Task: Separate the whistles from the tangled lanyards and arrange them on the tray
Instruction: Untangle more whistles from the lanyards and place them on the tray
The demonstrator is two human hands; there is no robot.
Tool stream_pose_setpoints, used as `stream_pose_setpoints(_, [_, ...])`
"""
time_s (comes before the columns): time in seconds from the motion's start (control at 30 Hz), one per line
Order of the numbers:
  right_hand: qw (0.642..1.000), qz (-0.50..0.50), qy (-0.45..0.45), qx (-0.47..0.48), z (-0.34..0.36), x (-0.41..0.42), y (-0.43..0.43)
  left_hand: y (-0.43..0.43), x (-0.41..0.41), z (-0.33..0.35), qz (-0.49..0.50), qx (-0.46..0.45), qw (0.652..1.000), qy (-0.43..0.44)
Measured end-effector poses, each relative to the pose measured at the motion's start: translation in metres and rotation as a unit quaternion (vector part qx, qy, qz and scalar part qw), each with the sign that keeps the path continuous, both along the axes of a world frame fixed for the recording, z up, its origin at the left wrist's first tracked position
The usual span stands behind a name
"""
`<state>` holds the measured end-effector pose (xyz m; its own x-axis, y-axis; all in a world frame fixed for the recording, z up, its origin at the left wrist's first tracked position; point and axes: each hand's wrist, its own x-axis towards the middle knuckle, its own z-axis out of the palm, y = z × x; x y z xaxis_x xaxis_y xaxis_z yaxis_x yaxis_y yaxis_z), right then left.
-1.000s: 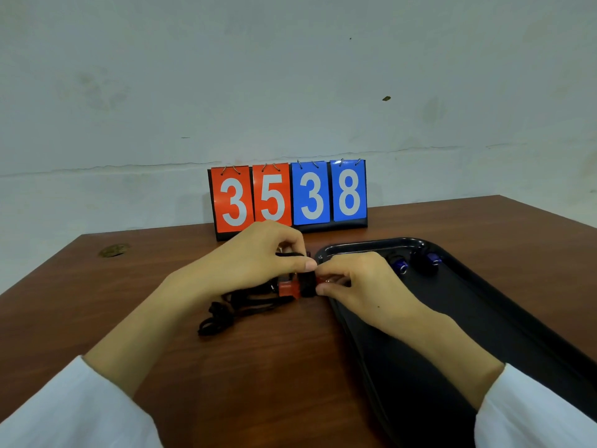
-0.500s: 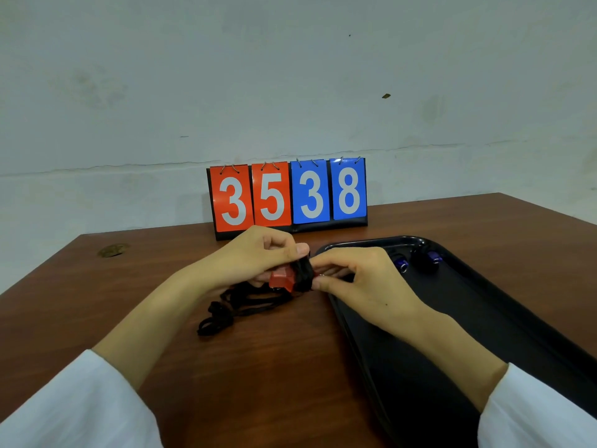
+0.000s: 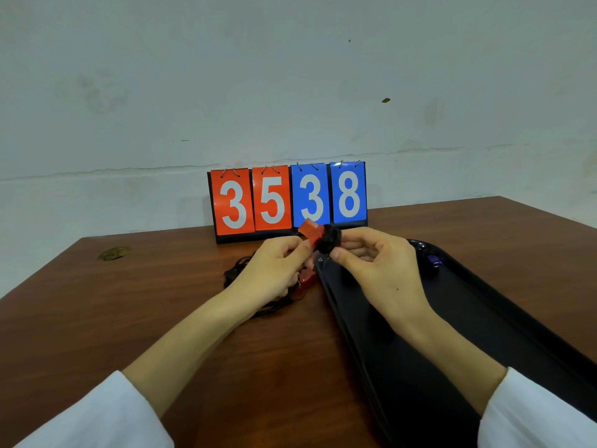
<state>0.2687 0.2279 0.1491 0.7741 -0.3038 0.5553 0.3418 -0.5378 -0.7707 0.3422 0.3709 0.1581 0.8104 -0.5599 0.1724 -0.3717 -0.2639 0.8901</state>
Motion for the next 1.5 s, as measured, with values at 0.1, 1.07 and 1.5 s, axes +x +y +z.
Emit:
stream_pose_setpoints(0.1, [1.000, -0.028, 0.013, 0.001, -0.001, 0.001, -0.003, 0.000, 0.001, -0.004, 0.038, 0.050, 0.994, -0.091])
stream_pose_setpoints(1.07, [0.972, 0.116, 0.054, -0.197, -0.002, -0.002, 0.003, 0.021, -0.001, 0.035, 0.062, 0.053, 0.996, -0.044])
stream_pose_setpoints(1.5, [0.942, 0.239, 0.104, 0.214, 0.013, -0.008, 0.005, 0.014, -0.006, 0.035, -0.011, -0.200, 0.951, 0.235])
